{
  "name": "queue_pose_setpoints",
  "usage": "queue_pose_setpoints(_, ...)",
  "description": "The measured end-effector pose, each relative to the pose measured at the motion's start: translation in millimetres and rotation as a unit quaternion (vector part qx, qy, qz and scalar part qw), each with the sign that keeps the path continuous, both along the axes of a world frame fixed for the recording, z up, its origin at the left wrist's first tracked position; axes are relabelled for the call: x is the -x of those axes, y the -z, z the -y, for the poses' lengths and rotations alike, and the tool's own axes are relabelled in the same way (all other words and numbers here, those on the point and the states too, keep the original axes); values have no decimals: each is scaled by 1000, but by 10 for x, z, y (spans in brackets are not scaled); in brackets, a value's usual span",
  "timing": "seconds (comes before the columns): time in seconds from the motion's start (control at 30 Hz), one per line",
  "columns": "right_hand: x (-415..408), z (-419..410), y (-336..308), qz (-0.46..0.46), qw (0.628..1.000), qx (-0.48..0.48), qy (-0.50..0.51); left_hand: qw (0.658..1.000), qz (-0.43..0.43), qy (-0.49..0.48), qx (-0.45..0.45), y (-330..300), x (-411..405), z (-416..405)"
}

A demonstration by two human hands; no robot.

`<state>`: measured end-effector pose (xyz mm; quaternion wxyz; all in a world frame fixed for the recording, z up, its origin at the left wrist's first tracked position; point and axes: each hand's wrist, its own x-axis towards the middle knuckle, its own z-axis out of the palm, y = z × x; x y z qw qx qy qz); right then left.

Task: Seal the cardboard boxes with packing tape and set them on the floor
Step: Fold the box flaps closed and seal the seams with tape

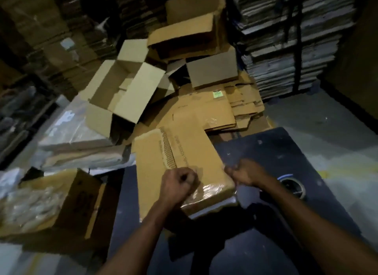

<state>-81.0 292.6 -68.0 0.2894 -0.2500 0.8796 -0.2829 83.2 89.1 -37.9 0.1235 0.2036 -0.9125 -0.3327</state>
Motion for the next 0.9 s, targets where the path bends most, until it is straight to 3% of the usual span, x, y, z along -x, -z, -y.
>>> queue_pose_setpoints(0.07, -281, 51, -78, 37, 994, -9, -107, 999, -7, -51, -4, -13, -111, 61)
queue_pose_setpoints(0.23, -1193, 293, -148, 86, 960, -38, -265, 986, -2, -117, 116, 83, -384, 60)
queue_pose_setpoints(0.3, -1282, 413, -213, 101, 967, -14, -235, 984, 0, -106, 143, 139, -466, 47)
queue_pose_setpoints(0.37, -1080, 540, -340, 40, 987, 15, -152, 980, 18, -78, 184, 186, -537, -9)
queue_pose_setpoints(0.47, -478, 701, -538, -61, 995, 76, -30, 969, 133, -57, 199, 206, -565, -194)
queue_pose_setpoints(0.6, 330, 983, -389, -162, 984, -1, -71, 954, 236, -22, 183, 193, -496, -365)
queue_pose_setpoints(0.67, 521, 1041, -260, -135, 989, 4, -66, 947, 252, -8, 199, 195, -491, -352)
queue_pose_setpoints(0.77, 444, 976, -164, -71, 992, 97, 42, 944, 253, 23, 209, 182, -567, -183)
queue_pose_setpoints(0.9, 261, 840, -54, -23, 986, 128, 107, 938, 284, 62, 191, 102, -715, 267)
